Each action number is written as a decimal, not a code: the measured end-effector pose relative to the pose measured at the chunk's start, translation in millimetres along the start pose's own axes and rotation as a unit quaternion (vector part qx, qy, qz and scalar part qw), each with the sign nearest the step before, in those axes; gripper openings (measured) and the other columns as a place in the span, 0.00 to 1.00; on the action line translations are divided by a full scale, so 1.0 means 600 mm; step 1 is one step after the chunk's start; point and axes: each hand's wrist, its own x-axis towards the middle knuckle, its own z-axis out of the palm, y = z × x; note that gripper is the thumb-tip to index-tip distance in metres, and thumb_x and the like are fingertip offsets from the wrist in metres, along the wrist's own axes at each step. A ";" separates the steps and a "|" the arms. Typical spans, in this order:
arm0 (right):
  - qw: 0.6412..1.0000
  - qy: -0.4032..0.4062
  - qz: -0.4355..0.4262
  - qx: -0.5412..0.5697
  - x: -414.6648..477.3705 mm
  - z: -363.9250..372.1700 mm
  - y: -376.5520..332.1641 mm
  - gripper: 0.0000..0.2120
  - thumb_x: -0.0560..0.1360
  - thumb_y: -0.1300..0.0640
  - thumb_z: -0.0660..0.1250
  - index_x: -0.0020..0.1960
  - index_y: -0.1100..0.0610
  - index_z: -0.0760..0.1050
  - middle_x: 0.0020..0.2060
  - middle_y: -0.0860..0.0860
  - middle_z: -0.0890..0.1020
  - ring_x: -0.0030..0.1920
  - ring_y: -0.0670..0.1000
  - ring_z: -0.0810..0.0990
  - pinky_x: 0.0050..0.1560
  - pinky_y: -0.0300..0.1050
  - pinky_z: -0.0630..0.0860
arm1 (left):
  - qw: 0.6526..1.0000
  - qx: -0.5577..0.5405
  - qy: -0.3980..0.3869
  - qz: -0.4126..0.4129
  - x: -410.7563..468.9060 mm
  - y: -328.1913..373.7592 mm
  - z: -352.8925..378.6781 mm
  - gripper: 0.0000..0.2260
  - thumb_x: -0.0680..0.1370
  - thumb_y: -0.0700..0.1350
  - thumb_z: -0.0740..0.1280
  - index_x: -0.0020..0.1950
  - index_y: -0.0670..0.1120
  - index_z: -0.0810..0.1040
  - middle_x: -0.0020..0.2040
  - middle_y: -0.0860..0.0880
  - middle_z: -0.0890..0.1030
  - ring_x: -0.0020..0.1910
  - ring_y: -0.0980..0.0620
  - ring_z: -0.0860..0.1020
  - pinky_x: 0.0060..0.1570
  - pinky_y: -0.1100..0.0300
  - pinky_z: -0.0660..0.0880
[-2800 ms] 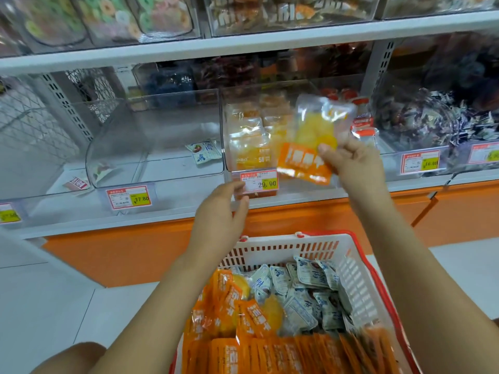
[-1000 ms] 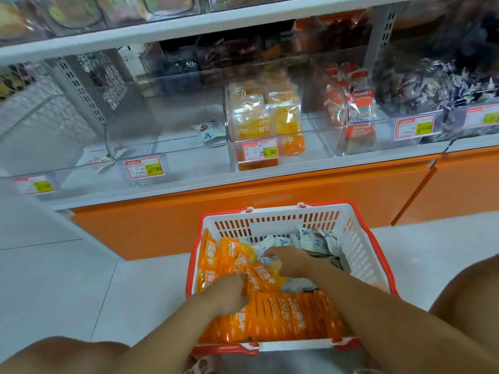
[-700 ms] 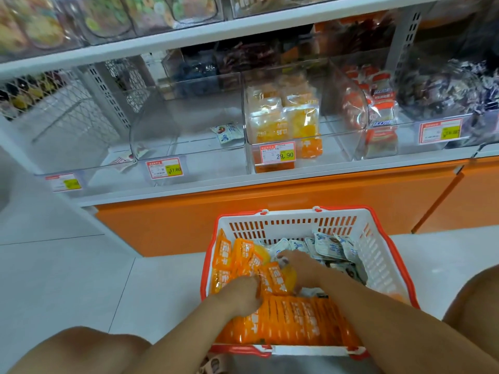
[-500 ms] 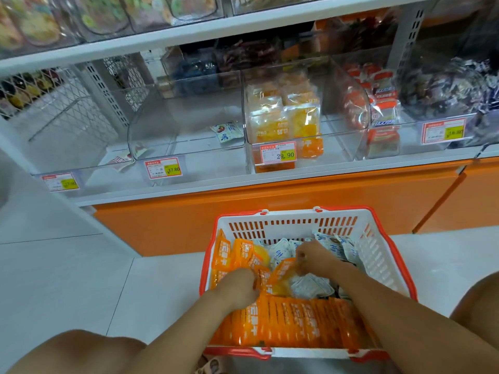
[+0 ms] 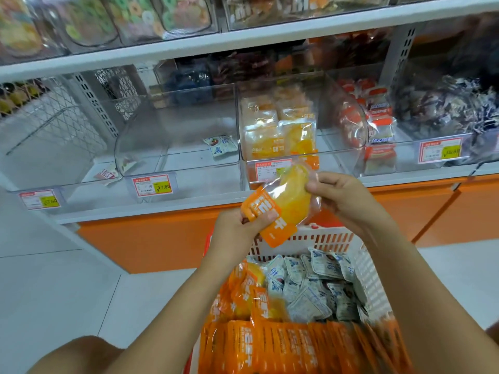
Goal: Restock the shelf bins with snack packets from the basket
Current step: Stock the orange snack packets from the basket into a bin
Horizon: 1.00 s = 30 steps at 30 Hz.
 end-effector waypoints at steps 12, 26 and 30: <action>0.978 0.170 -0.115 -0.042 0.008 0.010 -0.061 0.05 0.73 0.66 0.69 0.43 0.57 0.77 0.34 0.49 0.85 0.37 0.45 0.84 0.38 0.36 0.80 | 0.990 0.061 0.078 0.102 0.040 0.031 0.031 0.07 0.74 0.51 0.71 0.40 0.49 0.83 0.38 0.48 0.84 0.40 0.47 0.82 0.44 0.47 0.79; 0.852 0.237 -0.178 -0.432 0.197 -0.079 -0.205 0.11 0.70 0.64 0.71 0.35 0.50 0.76 0.37 0.58 0.83 0.40 0.56 0.83 0.46 0.52 0.81 | 0.947 0.265 0.125 0.135 0.113 -0.005 0.014 0.24 0.79 0.46 0.63 0.74 0.52 0.61 0.67 0.51 0.68 0.54 0.62 0.70 0.52 0.68 0.67; 0.840 0.216 -0.101 -0.487 0.233 -0.069 -0.151 0.09 0.68 0.66 0.72 0.37 0.53 0.78 0.36 0.54 0.83 0.41 0.54 0.83 0.49 0.51 0.80 | 0.941 0.279 0.128 0.142 0.115 -0.007 0.009 0.23 0.80 0.47 0.62 0.74 0.52 0.62 0.67 0.52 0.68 0.53 0.63 0.70 0.50 0.69 0.68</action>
